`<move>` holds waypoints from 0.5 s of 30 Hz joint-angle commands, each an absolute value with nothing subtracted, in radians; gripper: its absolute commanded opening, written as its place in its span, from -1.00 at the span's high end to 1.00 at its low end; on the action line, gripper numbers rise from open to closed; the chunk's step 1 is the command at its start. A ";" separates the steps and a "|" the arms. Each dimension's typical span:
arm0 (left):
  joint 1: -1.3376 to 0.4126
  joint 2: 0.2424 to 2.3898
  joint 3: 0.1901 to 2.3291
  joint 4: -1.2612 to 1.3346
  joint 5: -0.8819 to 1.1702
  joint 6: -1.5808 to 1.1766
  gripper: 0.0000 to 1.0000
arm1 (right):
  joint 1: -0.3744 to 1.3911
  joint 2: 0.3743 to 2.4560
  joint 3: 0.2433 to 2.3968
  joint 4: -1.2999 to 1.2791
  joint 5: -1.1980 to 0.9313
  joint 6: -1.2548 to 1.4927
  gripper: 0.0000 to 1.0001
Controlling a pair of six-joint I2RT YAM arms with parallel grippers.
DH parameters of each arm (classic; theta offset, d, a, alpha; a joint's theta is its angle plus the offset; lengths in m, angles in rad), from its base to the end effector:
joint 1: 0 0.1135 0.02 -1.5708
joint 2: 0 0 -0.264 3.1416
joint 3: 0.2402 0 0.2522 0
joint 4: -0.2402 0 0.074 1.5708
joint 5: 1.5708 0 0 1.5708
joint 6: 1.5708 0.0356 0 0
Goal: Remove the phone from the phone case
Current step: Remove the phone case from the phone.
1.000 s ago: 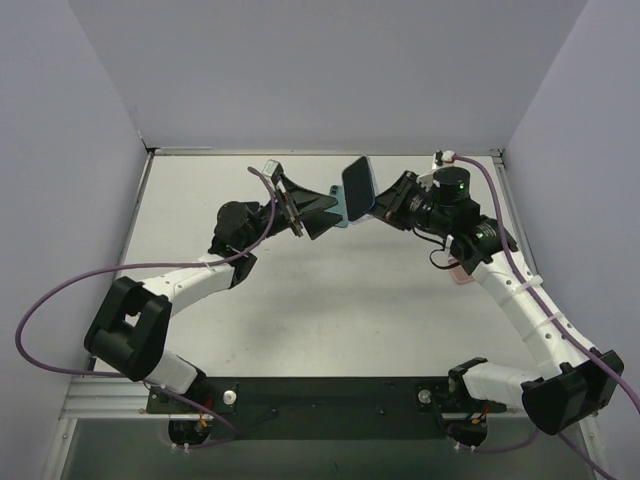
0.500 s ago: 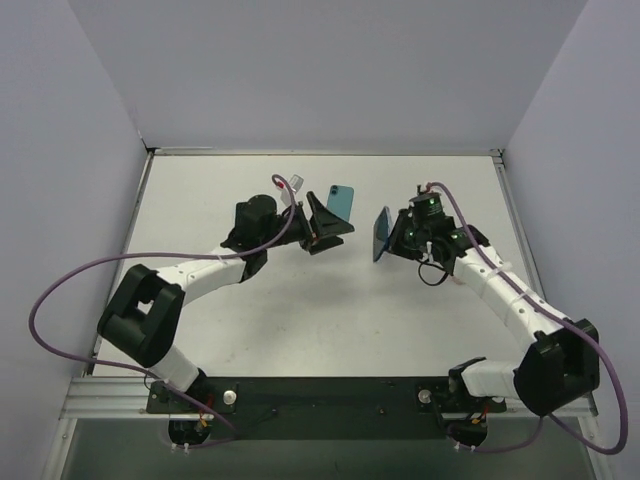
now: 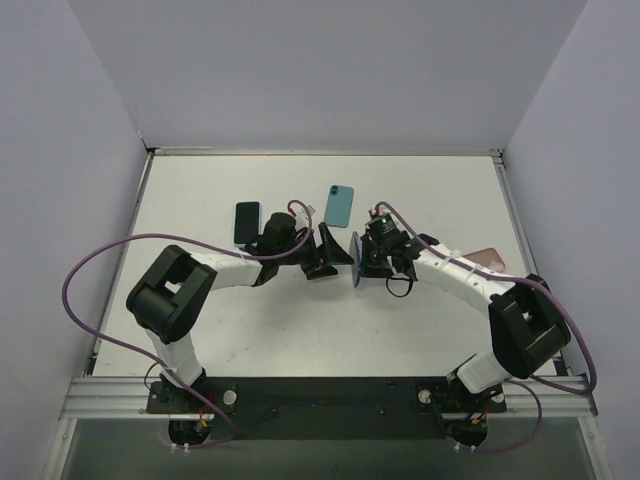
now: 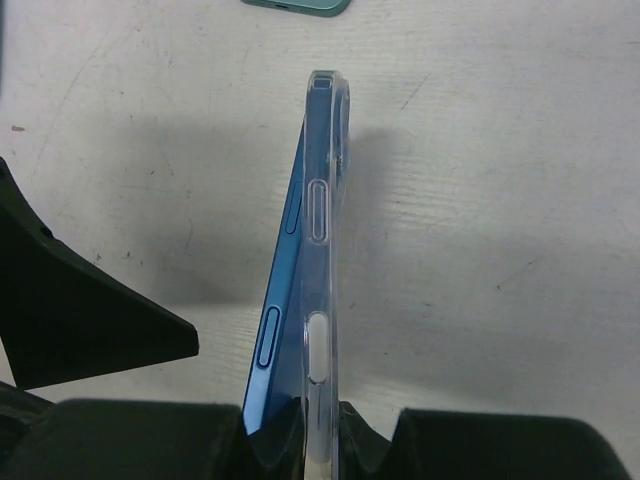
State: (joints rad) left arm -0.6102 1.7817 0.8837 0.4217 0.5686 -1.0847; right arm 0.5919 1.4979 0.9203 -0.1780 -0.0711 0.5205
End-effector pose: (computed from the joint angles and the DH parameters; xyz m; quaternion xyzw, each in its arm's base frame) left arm 0.2900 -0.2262 0.1698 -0.0508 0.8310 -0.5329 0.1510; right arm 0.2629 0.1798 0.2182 -0.0468 0.9164 0.2369 0.3192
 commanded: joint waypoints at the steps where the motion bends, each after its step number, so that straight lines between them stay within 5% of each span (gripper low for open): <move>1: -0.621 1.799 0.917 0.379 0.531 -0.988 -0.78 | 0.624 1.549 0.894 -0.117 -0.068 0.494 1.00; 15: -0.621 1.773 0.847 0.331 0.456 -0.930 -0.65 | 0.732 1.710 0.877 -0.031 -0.052 0.492 1.00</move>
